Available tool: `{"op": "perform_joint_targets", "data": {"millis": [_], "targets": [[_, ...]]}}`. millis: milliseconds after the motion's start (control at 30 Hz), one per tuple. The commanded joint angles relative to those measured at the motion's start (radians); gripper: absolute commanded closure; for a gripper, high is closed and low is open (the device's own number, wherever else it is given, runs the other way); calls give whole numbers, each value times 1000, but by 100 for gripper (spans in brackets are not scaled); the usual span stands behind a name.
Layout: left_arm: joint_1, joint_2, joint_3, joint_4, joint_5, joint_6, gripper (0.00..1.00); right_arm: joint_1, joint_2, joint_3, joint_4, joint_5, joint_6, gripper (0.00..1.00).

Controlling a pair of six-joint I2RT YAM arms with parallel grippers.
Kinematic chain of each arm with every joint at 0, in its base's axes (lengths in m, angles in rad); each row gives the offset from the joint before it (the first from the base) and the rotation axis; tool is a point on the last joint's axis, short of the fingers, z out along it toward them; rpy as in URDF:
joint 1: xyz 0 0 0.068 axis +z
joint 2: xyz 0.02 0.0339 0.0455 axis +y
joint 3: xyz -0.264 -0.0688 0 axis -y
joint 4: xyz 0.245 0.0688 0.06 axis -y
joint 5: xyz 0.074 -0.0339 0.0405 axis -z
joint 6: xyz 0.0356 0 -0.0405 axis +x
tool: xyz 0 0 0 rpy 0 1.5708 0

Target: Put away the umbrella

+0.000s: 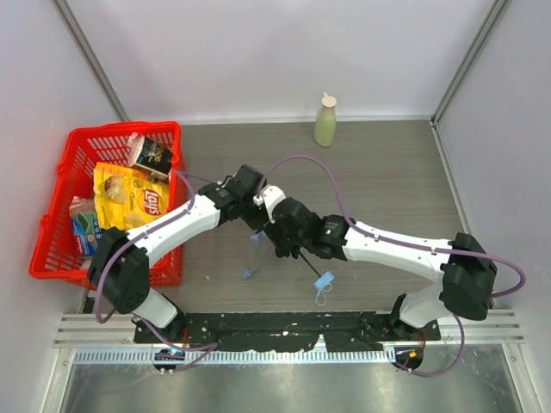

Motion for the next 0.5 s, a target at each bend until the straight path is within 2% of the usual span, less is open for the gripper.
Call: {"op": "perform_joint_targets", "data": {"millis": [0, 33, 67, 100, 133, 167, 267, 333, 367, 400, 467], "targets": [[-10, -2, 38, 5, 55, -45, 100, 6, -14, 4, 142, 83, -47, 62], [-10, -5, 35, 12, 58, -46, 100, 8, -14, -2, 150, 78, -51, 74], [-10, -9, 30, 24, 61, -46, 100, 6, -13, -4, 155, 74, -53, 81], [-12, -13, 24, 38, 63, -45, 100, 8, -17, -16, 176, 62, -53, 96], [-10, -15, 15, 59, 68, -43, 100, 6, -25, -21, 184, 58, -50, 99], [-10, -18, 4, 88, 81, -30, 96, 2, -36, -31, 203, 36, -37, 99], [-10, -39, -40, 183, 100, 4, 64, -55, -74, -70, 248, -85, 10, 99], [-12, -70, -80, 242, 91, 35, 44, -107, -114, -114, 305, -241, 59, 99], [-10, -84, -95, 266, 81, 53, 41, -151, -138, -143, 350, -305, 88, 99], [-10, -96, -104, 275, 71, 75, 25, -170, -158, -154, 369, -404, 104, 99], [-10, -108, -106, 272, 57, 121, 22, -227, -189, -194, 421, -551, 157, 99]]}}
